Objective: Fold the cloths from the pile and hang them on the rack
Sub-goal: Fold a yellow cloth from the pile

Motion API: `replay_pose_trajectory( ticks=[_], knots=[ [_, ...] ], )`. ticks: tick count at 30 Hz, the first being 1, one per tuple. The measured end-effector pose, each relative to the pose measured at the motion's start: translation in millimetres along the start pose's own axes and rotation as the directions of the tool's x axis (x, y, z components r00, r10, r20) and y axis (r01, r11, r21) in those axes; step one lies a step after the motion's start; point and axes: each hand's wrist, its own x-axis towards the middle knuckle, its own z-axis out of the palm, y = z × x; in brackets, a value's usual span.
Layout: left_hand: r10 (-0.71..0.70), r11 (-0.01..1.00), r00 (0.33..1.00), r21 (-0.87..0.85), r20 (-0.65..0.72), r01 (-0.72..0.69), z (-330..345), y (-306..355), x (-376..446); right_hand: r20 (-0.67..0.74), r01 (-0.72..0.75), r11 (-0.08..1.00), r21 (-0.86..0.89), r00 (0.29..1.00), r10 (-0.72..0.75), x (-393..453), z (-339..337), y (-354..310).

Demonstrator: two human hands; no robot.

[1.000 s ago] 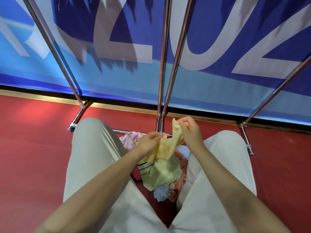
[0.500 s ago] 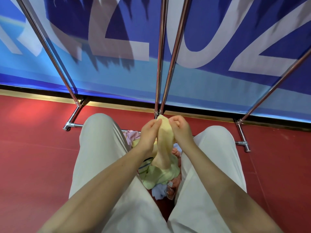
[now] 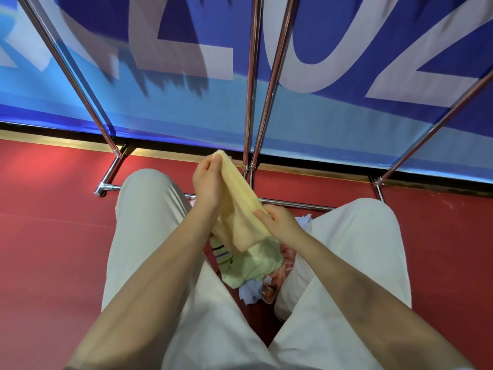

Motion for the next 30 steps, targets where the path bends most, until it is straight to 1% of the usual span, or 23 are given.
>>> replay_pose_trajectory(
  ticks=[2, 5, 8, 10, 11, 12, 15, 17, 19, 20, 22, 24, 26, 27, 28, 30],
  knots=[
    [-0.002, 0.998, 1.0, -0.062, -0.004, 0.002, -7, 3, 4, 0.067, -0.03, 0.996, -0.081, 0.997, 0.035, 0, 1, 11],
    [-0.017, 0.989, 0.999, -0.144, -0.049, 0.009, -18, 7, 9, 0.182, -0.094, 0.979, -0.18, 0.975, 0.127, -4, 4, 34],
    [-0.014, 0.976, 0.994, -0.217, -0.108, -0.009, -31, 14, 17, 0.204, -0.143, 0.958, -0.25, 0.959, 0.197, -12, 0, 52],
    [-0.012, 0.961, 0.985, -0.274, -0.172, -0.036, -43, 19, 24, 0.187, -0.189, 0.95, -0.249, 0.953, 0.239, -15, -3, 54],
    [-0.016, 0.959, 0.979, -0.282, -0.205, -0.043, -49, 20, 28, 0.17, -0.221, 0.953, -0.208, 0.951, 0.257, -14, -4, 55],
    [-0.022, 0.964, 0.972, -0.264, -0.233, -0.042, -56, 21, 31, 0.151, -0.246, 0.961, -0.126, 0.953, 0.264, -14, -6, 53],
    [-0.059, 0.976, 0.956, -0.218, -0.286, -0.004, -72, 13, 39, 0.093, -0.242, 0.96, 0.143, 0.969, 0.231, -12, -14, 40],
    [-0.085, 0.975, 0.946, -0.22, -0.313, 0.015, -76, 11, 40, 0.041, -0.235, 0.908, 0.348, 0.971, 0.235, -12, -21, 29],
    [-0.116, 0.974, 0.94, -0.223, -0.322, 0.044, -75, 10, 39, 0.001, -0.189, 0.814, 0.549, 0.974, 0.226, -14, -27, 18],
    [-0.134, 0.974, 0.941, -0.219, -0.312, 0.066, -74, 10, 38, -0.009, -0.162, 0.776, 0.61, 0.977, 0.211, -14, -30, 13],
    [-0.173, 0.977, 0.944, -0.172, -0.282, 0.128, -70, 8, 34, -0.042, -0.112, 0.753, 0.649, 0.982, 0.182, -15, -34, 6],
    [-0.242, 0.97, 0.943, -0.085, -0.228, 0.228, -61, 5, 31, -0.094, -0.066, 0.787, 0.613, 0.983, 0.155, -15, -37, 0],
    [-0.294, 0.95, 0.943, 0.062, -0.157, 0.306, -48, 3, 23, -0.148, -0.012, 0.836, 0.549, 0.983, 0.112, -15, -39, -7],
    [-0.301, 0.938, 0.947, 0.142, -0.114, 0.315, -41, 1, 18, -0.171, 0.01, 0.862, 0.507, 0.981, 0.089, -15, -39, -11],
    [-0.286, 0.931, 0.956, 0.215, -0.069, 0.294, -33, -2, 12, -0.192, 0.032, 0.888, 0.459, 0.979, 0.064, -15, -39, -14],
    [-0.187, 0.929, 0.982, 0.329, 0.023, 0.169, -22, -10, -3, -0.219, 0.07, 0.92, 0.387, 0.976, 0.018, -15, -37, -20]
  ],
)
